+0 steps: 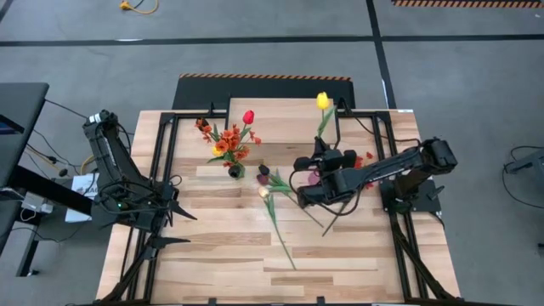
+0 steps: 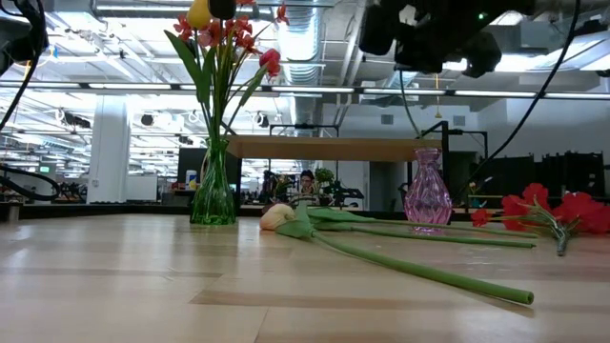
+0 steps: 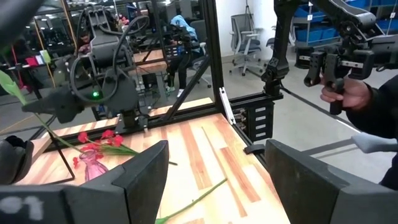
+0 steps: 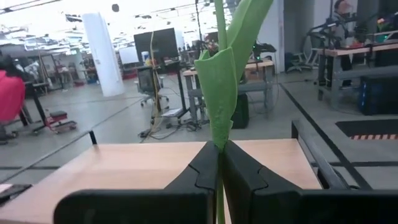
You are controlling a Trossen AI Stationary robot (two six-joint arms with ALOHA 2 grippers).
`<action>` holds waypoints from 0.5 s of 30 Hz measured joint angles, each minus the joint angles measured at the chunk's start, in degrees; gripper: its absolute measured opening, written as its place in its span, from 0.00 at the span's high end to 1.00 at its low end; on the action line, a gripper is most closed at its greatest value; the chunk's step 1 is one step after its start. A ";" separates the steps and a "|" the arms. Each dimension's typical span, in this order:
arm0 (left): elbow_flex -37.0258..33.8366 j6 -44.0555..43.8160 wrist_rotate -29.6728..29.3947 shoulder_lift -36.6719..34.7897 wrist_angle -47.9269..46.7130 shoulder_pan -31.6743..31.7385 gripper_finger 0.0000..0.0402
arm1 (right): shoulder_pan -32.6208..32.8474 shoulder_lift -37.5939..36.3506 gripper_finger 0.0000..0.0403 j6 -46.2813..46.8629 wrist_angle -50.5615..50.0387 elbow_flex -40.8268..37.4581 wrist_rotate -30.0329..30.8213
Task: Pick and place flowers into a vace then onto a shelf
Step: Put the yellow tulip into the purple vase
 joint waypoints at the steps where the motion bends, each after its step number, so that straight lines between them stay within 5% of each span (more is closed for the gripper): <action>1: 0.00 -0.11 0.00 0.01 0.00 0.01 0.36 | 0.02 -0.06 0.98 -0.20 -0.04 0.02 0.06; 15: 0.00 -0.67 0.13 -0.01 0.02 0.02 0.36 | 2.03 0.05 0.98 -3.23 -0.11 0.00 0.00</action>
